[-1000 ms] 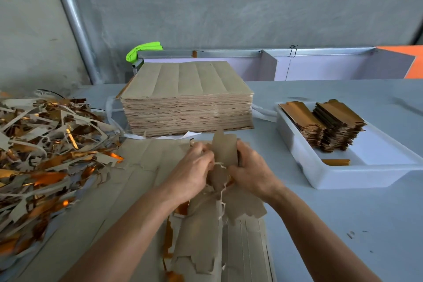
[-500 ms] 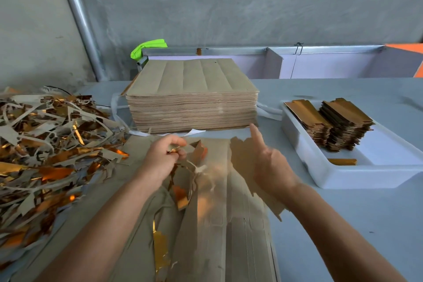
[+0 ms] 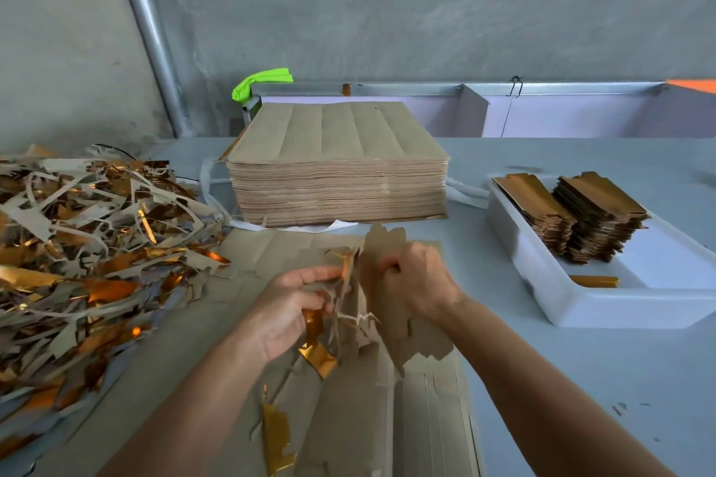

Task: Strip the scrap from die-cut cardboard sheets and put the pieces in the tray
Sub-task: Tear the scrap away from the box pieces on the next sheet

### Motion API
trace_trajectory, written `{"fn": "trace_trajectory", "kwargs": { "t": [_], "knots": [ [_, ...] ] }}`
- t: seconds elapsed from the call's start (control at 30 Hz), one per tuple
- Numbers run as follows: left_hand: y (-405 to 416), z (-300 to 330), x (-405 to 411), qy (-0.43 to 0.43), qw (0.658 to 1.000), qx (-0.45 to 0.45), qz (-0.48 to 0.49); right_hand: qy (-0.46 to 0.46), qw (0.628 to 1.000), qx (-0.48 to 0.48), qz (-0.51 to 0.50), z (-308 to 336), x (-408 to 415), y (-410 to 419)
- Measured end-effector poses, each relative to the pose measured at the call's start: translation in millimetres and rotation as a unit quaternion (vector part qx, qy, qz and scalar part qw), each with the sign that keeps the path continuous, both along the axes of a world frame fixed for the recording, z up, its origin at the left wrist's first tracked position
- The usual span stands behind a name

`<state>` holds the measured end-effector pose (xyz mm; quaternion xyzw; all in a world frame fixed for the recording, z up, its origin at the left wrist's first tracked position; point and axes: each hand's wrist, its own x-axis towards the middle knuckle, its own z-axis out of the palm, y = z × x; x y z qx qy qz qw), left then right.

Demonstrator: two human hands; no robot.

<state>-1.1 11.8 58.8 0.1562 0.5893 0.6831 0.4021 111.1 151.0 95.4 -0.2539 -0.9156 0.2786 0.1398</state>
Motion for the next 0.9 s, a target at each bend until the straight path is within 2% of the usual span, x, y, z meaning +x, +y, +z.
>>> {"fn": "trace_trajectory", "kwargs": {
  "t": [0.3, 0.43, 0.5, 0.6, 0.7, 0.8, 0.9],
  "knots": [
    [7.9, -9.0, 5.4, -0.061, 0.996, 0.054, 0.03, -0.036, 0.987, -0.153, 0.027, -21.8, -15.2, -3.8],
    [12.3, -5.7, 3.8, -0.026, 0.995, 0.039, 0.092, -0.027, 0.979, -0.202, -0.009, -30.5, -14.4, -3.5],
    [10.5, -1.2, -5.6, 0.026, 0.986, 0.008, 0.164, -0.011, 0.975, -0.209, -0.069, -31.6, -11.0, 4.1],
    [-0.9, 6.6, -31.1, 0.153, 0.95, -0.06, 0.264, -0.021, 0.976, -0.182, -0.119, -32.2, 2.0, 19.7],
    [-11.8, 14.2, -51.8, 0.271, 0.911, -0.091, 0.298, 0.034, 0.958, -0.246, -0.141, -36.9, 15.2, 29.0],
    [-22.6, 11.7, -60.1, 0.375, 0.874, -0.126, 0.282, 0.152, 0.901, -0.352, -0.202, -40.6, 22.4, 35.3],
    [-30.7, 0.1, -50.2, 0.456, 0.842, -0.224, 0.181, 0.209, 0.864, -0.388, -0.242, -43.9, 25.7, 39.2]
  ]
}}
